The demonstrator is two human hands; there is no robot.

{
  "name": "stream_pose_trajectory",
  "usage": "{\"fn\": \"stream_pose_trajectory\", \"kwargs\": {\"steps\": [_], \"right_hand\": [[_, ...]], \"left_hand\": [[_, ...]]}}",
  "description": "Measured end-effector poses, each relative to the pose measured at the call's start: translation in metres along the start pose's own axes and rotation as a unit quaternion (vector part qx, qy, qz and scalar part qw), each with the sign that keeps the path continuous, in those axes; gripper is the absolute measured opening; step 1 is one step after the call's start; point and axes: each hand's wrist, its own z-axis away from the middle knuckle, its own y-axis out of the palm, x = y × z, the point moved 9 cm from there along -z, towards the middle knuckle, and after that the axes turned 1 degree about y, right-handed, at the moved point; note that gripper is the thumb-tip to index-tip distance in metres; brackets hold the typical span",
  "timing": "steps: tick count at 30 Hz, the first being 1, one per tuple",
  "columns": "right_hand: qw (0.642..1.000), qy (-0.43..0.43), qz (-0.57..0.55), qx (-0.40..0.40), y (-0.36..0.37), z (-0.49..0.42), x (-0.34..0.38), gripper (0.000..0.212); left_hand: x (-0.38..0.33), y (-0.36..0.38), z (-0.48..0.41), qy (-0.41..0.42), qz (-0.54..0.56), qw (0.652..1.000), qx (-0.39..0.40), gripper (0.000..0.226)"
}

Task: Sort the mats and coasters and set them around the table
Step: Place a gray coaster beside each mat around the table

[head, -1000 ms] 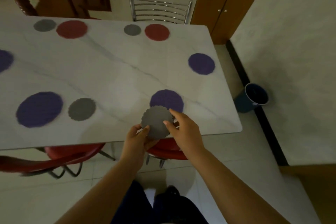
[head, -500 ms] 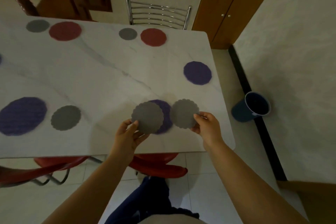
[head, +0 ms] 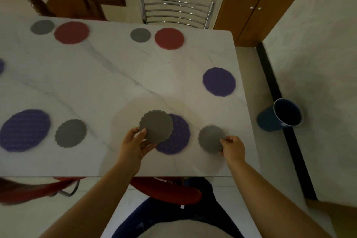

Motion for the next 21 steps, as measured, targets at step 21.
{"fn": "stream_pose_trajectory", "kwargs": {"steps": [21], "right_hand": [[0.990, -0.062, -0.012, 0.124, 0.019, 0.005, 0.057, 0.012]], "left_hand": [[0.007, 0.043, -0.005, -0.004, -0.024, 1.000, 0.015, 0.007]]}}
